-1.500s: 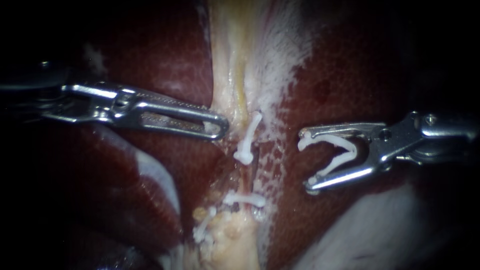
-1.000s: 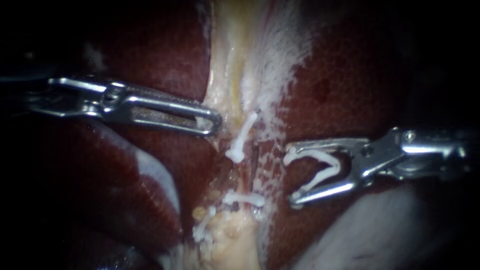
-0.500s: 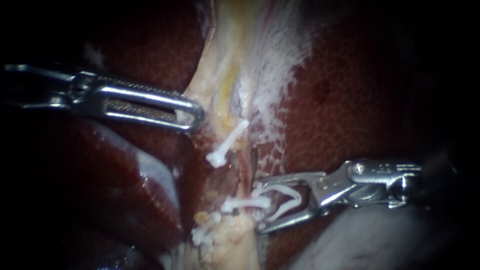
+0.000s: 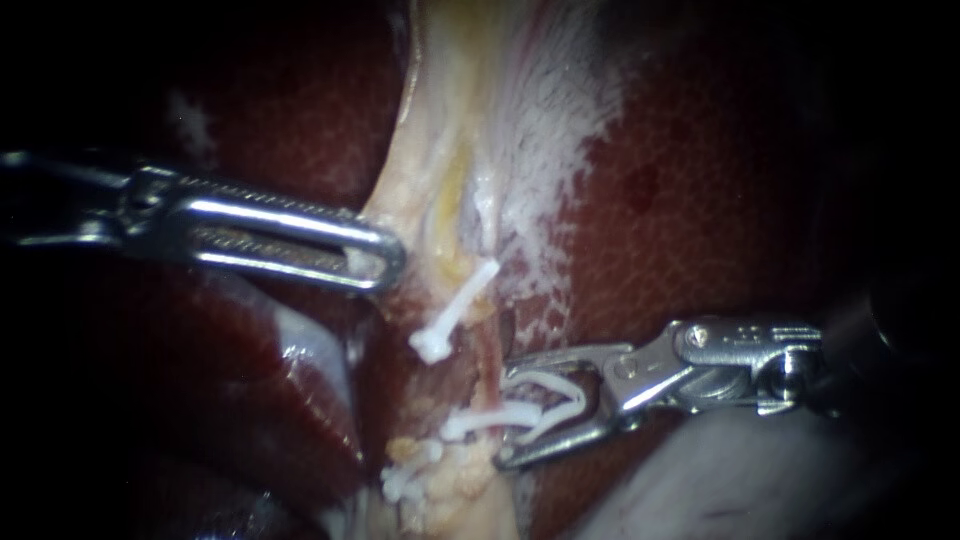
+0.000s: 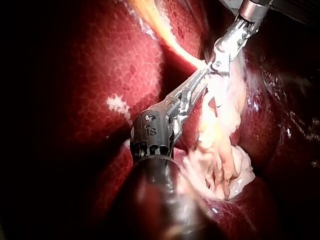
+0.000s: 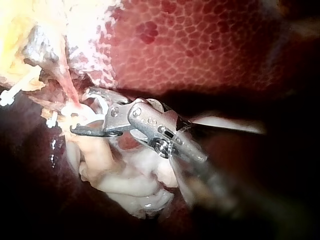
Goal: Clipping second clip right tube
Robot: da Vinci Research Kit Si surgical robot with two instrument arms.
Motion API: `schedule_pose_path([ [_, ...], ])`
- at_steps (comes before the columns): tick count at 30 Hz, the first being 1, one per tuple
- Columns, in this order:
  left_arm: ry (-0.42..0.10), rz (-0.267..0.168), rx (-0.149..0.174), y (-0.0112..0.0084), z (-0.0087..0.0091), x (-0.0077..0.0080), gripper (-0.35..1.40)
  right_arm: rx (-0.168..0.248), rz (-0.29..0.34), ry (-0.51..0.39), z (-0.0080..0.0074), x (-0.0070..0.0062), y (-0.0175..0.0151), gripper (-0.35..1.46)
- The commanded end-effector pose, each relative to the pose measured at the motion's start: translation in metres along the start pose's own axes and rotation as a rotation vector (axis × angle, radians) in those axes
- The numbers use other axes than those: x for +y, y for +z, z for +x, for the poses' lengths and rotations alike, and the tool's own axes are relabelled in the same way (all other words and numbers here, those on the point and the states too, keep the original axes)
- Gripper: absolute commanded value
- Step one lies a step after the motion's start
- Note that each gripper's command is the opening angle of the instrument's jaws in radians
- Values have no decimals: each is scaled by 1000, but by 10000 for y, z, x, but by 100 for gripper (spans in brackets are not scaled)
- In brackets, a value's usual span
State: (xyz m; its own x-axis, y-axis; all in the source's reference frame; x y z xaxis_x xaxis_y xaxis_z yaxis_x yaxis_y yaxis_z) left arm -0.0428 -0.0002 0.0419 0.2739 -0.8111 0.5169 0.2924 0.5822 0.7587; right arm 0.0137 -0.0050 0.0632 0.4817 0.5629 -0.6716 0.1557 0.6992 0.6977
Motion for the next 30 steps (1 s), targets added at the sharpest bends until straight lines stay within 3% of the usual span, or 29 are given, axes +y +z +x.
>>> schedule_pose_path([
  [1, 7, 1, 1, 0, -1, -2, -35, 0, 0, 0, 1, 0, 0, 58],
  [9, 7, 5, 2, -1, -1, -8, -35, 9, 0, 1, 9, -4, 12, 57],
  [16, 8, 7, 3, 0, 0, 0, -35, 24, 3, 2, 21, -12, 29, 56],
  [24, 9, 9, 4, -1, 2, 7, -35, 70, 19, 20, 28, -15, 31, 55],
  [30, 10, 12, 5, -2, 3, 17, -35, 69, 29, 34, 33, -19, 25, 50],
])
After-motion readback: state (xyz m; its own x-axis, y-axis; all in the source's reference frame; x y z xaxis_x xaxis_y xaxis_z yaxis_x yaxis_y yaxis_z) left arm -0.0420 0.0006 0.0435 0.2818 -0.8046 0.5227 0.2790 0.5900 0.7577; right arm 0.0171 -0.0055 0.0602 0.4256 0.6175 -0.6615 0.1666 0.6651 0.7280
